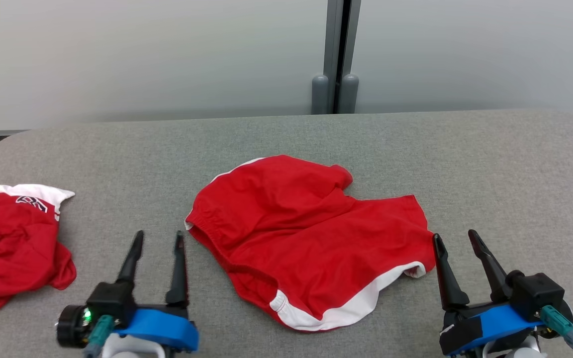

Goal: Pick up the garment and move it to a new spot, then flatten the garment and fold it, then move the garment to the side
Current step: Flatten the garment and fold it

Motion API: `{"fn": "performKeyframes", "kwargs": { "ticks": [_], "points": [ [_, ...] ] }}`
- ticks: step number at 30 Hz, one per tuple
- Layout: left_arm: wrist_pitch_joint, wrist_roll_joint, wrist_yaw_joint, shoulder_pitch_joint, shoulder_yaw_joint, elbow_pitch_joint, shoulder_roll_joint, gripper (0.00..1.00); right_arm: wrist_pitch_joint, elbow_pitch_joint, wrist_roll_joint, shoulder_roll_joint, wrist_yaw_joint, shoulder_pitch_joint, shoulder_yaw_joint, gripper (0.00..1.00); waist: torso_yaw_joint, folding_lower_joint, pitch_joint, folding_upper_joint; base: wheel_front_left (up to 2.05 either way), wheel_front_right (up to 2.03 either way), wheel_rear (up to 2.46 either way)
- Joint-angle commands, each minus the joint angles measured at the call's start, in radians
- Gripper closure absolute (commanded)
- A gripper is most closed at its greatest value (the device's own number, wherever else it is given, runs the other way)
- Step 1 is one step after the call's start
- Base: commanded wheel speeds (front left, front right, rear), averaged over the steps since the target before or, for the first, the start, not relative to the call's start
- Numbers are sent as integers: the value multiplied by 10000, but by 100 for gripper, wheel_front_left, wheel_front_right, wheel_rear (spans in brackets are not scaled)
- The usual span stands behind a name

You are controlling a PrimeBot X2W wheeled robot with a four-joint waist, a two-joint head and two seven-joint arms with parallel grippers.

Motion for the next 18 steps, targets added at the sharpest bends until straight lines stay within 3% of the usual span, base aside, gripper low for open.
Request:
{"fn": "performKeyframes", "kwargs": {
  "ticks": [1, 12, 18],
  "points": [
    [41, -25, -79, -187, -182, 42, -13, 0, 2, 24, 41, 19, 5, -21, 16, 0, 3, 0, 8, -1, 0, 0, 0],
    [1382, -267, -462, -406, -2757, 69, -121, 0, -46, 143, 108, 14, 5, -209, 62, 0, -93, 0, 169, -1, 0, 0, 0],
    [1923, -457, -519, -218, -3666, 167, 146, 0, -79, 239, 126, 15, 5, -283, 34, 0, -184, 0, 273, -1, 0, 0, 0]
  ]
}}
